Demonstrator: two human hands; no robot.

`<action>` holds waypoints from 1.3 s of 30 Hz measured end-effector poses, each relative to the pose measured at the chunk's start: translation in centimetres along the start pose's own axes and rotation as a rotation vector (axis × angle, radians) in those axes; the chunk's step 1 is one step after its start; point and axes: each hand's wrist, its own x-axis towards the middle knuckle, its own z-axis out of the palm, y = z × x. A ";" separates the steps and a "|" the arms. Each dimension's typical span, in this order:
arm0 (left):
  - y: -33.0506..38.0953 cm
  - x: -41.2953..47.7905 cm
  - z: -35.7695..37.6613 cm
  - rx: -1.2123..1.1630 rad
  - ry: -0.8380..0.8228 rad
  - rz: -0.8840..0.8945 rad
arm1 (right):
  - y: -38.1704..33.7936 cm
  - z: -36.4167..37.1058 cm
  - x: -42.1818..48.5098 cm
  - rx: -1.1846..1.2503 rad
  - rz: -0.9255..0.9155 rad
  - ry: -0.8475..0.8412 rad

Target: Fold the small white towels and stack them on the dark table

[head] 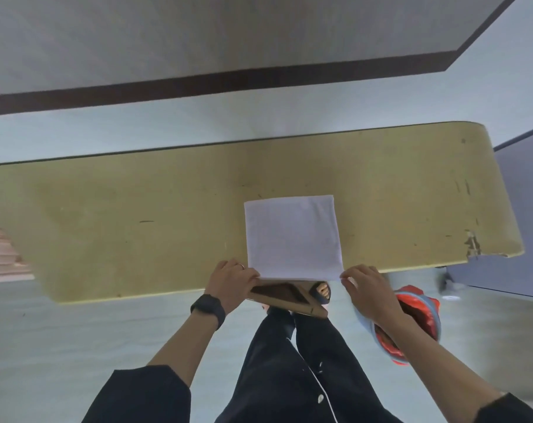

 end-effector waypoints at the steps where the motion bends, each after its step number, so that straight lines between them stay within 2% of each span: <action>1: 0.0 0.7 -0.6 -0.024 -0.024 -0.023 | -0.2 -0.5 0.7 0.040 0.011 -0.006; 3: -0.1 2.6 -2.3 -0.130 -0.059 -0.086 | -0.7 -1.8 2.8 0.132 0.033 0.032; 6: -1.4 5.7 -3.7 -0.419 -0.030 -0.253 | -2.0 -4.0 6.6 0.308 0.092 0.126; 10: -3.2 9.5 -3.6 -0.712 0.119 -0.423 | -3.3 -5.1 11.6 0.532 0.215 0.222; 13: -4.2 11.7 -3.1 -0.818 0.216 -0.480 | -3.5 -4.6 14.4 0.644 0.270 0.289; 18: -4.7 13.6 -1.7 -0.778 0.239 -0.542 | -3.3 -3.5 16.5 0.636 0.258 0.348; 26: -5.0 14.5 -1.3 -0.637 0.233 -0.544 | -3.7 -3.4 17.4 0.598 0.265 0.395; 32: -4.9 14.5 -1.4 -0.522 0.205 -0.518 | -3.6 -2.9 17.8 0.427 0.222 0.424; 34: -4.4 14.7 -1.6 -0.397 0.230 -0.458 | -3.9 -2.6 17.8 0.249 0.116 0.497; 36: -3.6 15.3 -1.6 -0.279 0.293 -0.319 | -4.5 -2.1 18.1 0.085 -0.084 0.605; 39: -2.2 16.5 -1.4 -0.229 0.267 -0.175 | -5.6 -1.3 19.0 0.022 -0.255 0.564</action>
